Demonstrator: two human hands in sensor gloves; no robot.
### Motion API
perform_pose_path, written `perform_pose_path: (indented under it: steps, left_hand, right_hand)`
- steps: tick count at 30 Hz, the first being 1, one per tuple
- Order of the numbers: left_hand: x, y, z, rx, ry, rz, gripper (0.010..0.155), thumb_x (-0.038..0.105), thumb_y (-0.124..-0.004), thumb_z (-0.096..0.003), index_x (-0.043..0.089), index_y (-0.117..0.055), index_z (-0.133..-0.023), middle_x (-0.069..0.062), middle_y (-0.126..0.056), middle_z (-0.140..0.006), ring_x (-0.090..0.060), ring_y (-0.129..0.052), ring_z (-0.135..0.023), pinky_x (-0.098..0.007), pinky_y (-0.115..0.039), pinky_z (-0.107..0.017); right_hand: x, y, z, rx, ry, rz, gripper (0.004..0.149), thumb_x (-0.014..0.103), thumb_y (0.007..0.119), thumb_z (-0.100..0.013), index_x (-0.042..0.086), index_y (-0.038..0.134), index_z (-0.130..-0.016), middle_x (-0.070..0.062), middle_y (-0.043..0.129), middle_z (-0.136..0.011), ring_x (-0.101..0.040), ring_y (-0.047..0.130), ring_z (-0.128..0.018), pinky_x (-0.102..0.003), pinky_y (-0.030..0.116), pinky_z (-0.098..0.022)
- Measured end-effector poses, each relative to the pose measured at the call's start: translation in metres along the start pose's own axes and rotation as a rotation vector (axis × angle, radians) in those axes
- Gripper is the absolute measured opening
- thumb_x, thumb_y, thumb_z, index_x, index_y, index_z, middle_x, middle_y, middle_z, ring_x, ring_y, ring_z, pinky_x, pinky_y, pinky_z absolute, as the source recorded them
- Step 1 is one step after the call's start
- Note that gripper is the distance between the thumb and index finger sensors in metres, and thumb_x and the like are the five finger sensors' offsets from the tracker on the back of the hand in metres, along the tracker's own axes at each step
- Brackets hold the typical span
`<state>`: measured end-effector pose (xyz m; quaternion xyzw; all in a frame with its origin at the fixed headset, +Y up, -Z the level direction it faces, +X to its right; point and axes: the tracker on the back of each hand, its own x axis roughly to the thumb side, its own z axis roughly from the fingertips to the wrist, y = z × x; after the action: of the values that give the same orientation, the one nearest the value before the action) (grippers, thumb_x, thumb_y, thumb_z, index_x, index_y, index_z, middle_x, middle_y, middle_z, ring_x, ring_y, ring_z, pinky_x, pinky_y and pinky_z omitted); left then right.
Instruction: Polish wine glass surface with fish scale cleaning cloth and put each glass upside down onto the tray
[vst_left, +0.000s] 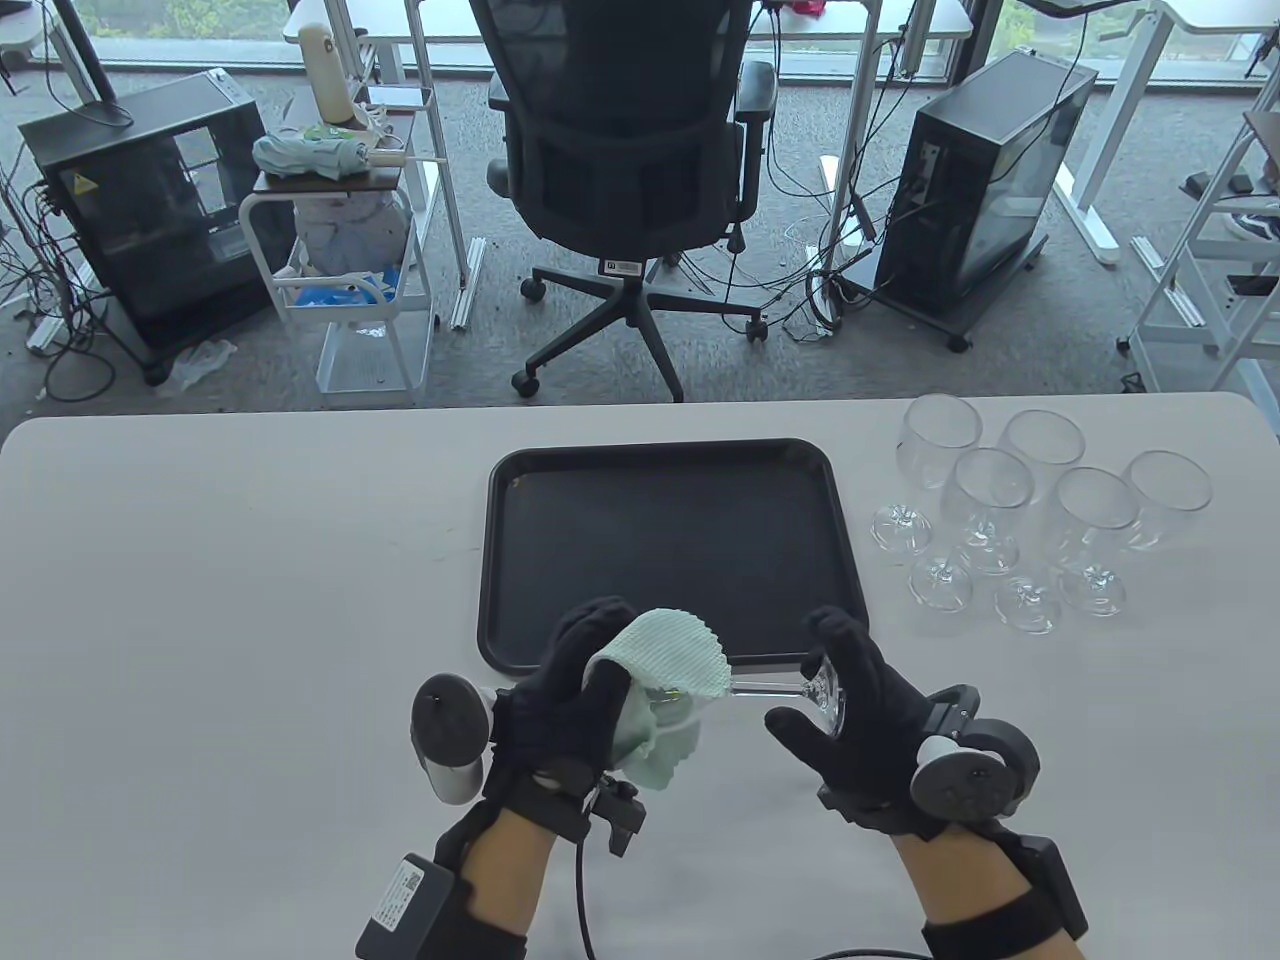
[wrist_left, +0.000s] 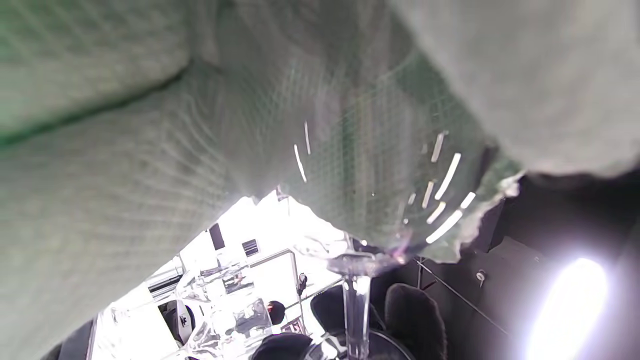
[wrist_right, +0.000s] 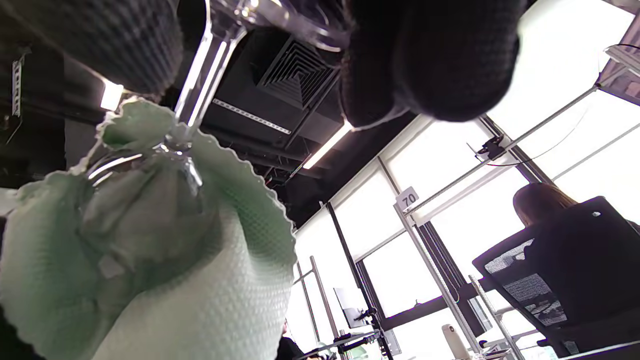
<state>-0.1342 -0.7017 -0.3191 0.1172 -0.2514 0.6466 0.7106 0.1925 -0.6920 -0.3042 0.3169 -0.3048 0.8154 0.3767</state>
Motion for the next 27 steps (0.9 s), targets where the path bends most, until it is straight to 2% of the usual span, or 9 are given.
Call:
perform_pose_path:
  steps: [4,7,9,11,14,17,22,23,27]
  left_hand:
    - [0.004,-0.003,0.001,0.004,-0.058,-0.084,0.061,0.071,-0.069,-0.0508,0.039,-0.063,-0.102,-0.003,-0.057,-0.113,-0.037,-0.071,-0.095,-0.053,-0.087,-0.043]
    - [0.003,-0.001,0.000,-0.007,-0.046,-0.060,0.059,0.069,-0.069,-0.0517,0.038,-0.063,-0.102,-0.004,-0.056,-0.113,-0.038,-0.069,-0.096,-0.055,-0.086,-0.044]
    - [0.000,0.001,0.000,0.018,-0.023,-0.036,0.059,0.070,-0.067,-0.0521,0.038,-0.063,-0.102,-0.004,-0.058,-0.113,-0.037,-0.072,-0.095,-0.053,-0.087,-0.043]
    - [-0.002,-0.002,0.000,-0.014,-0.005,0.012,0.059,0.069,-0.067,-0.0529,0.038,-0.062,-0.103,-0.004,-0.056,-0.114,-0.038,-0.070,-0.096,-0.055,-0.086,-0.044]
    - [-0.002,-0.004,0.000,0.008,0.014,-0.008,0.059,0.070,-0.065,-0.0529,0.038,-0.062,-0.103,-0.005,-0.057,-0.113,-0.038,-0.072,-0.095,-0.053,-0.088,-0.042]
    - [-0.003,-0.001,0.000,0.006,0.054,-0.035,0.060,0.066,-0.060,-0.0554,0.032,-0.061,-0.104,-0.007,-0.058,-0.113,-0.038,-0.072,-0.095,-0.054,-0.088,-0.043]
    - [-0.003,0.007,-0.001,0.057,0.053,-0.006,0.057,0.062,-0.058,-0.0566,0.030,-0.063,-0.103,-0.007,-0.062,-0.111,-0.037,-0.074,-0.095,-0.053,-0.086,-0.048]
    - [-0.002,0.010,-0.002,0.065,0.054,0.007,0.056,0.061,-0.058,-0.0566,0.030,-0.064,-0.103,-0.007,-0.062,-0.111,-0.038,-0.074,-0.095,-0.054,-0.086,-0.049]
    - [-0.002,0.019,-0.001,0.103,0.054,0.049,0.056,0.061,-0.057,-0.0567,0.030,-0.064,-0.103,-0.007,-0.062,-0.111,-0.037,-0.074,-0.095,-0.054,-0.085,-0.049]
  right_hand:
    - [-0.013,0.003,0.002,0.077,0.316,-0.327,0.079,0.069,0.069,-0.048,0.024,0.040,-0.107,-0.023,0.067,-0.091,-0.030,0.092,-0.044,-0.039,0.088,-0.025]
    - [-0.006,0.002,0.001,0.081,0.198,-0.189,0.085,0.064,0.073,-0.049,0.026,0.025,-0.108,-0.022,0.056,-0.103,-0.038,0.089,-0.057,-0.047,0.086,-0.035]
    - [0.003,-0.002,0.000,0.078,0.002,0.052,0.093,0.064,0.077,-0.048,0.027,0.015,-0.106,-0.019,0.047,-0.107,-0.035,0.089,-0.062,-0.045,0.088,-0.040]
    - [0.005,-0.004,0.000,0.015,-0.069,0.100,0.092,0.064,0.075,-0.048,0.025,0.015,-0.105,-0.018,0.050,-0.105,-0.032,0.091,-0.062,-0.042,0.091,-0.039]
    - [-0.007,-0.001,0.001,0.012,0.154,-0.187,0.078,0.065,0.069,-0.050,0.028,0.032,-0.108,-0.018,0.059,-0.099,-0.032,0.090,-0.054,-0.039,0.088,-0.032]
    - [-0.016,-0.004,0.001,0.009,0.376,-0.384,0.080,0.070,0.072,-0.048,0.025,0.044,-0.109,-0.021,0.067,-0.094,-0.033,0.090,-0.047,-0.041,0.085,-0.026]
    - [-0.008,-0.042,-0.012,-0.086,0.418,-0.186,0.078,0.070,0.072,-0.052,0.029,0.041,-0.111,-0.022,0.070,-0.094,-0.032,0.090,-0.047,-0.040,0.085,-0.026]
    - [-0.003,-0.051,-0.019,-0.091,0.432,-0.052,0.080,0.070,0.073,-0.052,0.030,0.037,-0.111,-0.022,0.069,-0.095,-0.032,0.089,-0.049,-0.040,0.084,-0.027]
    - [-0.001,-0.042,-0.059,0.005,0.433,0.378,0.086,0.073,0.073,-0.053,0.029,0.027,-0.111,-0.019,0.063,-0.099,-0.029,0.086,-0.057,-0.038,0.084,-0.034]
